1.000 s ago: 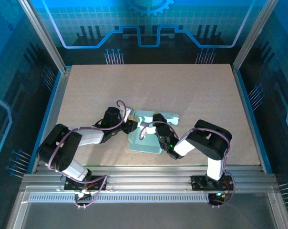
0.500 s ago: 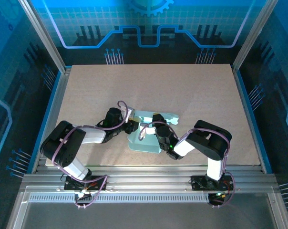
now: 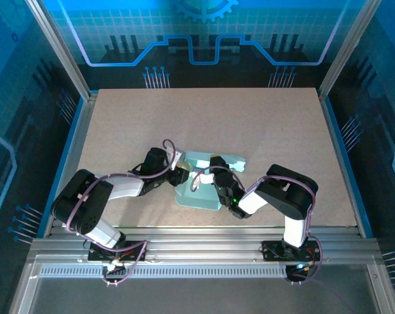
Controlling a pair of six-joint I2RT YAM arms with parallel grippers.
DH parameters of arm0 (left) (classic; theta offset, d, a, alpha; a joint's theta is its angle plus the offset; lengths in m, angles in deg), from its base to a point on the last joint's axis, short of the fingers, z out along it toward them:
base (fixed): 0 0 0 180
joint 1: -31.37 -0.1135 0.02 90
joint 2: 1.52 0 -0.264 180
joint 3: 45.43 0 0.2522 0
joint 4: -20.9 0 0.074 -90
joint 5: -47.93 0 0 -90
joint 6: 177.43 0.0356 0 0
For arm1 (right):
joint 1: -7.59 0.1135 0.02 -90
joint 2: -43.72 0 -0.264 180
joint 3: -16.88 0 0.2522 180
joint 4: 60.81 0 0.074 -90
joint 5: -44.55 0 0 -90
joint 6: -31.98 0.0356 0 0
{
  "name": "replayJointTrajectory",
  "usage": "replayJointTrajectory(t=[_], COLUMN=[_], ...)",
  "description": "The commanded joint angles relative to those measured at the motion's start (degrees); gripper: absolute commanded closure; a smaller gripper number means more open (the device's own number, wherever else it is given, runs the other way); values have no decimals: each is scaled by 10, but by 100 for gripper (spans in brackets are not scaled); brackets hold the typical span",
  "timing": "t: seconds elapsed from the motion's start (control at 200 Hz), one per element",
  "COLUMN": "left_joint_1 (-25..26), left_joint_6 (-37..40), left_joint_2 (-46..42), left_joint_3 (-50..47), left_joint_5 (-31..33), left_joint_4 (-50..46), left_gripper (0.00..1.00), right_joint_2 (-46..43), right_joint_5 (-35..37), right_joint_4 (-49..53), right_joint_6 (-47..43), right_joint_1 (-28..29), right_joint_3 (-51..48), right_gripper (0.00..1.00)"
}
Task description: Fold the paper box
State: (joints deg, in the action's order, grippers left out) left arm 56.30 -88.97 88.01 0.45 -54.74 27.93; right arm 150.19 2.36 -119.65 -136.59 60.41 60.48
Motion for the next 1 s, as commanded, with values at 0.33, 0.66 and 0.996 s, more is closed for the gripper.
replayJointTrajectory(t=[0.33, 0.66, 0.996], left_joint_1=[3, 8, 18], left_joint_6=[-10, -37, -31], left_joint_2=[17, 44, 60], left_joint_3=[37, 50, 44], left_joint_5=[-28, -49, 1], left_joint_4=[-10, 14, 64], left_gripper=[66, 68, 64], right_joint_2=[60, 58, 34], right_joint_5=[34, 31, 13], right_joint_4=[-57, -49, -17], right_joint_6=[-34, -30, 2], right_joint_1=[9, 12, 26], right_joint_3=[-2, 7, 1], right_gripper=[100, 100, 100])
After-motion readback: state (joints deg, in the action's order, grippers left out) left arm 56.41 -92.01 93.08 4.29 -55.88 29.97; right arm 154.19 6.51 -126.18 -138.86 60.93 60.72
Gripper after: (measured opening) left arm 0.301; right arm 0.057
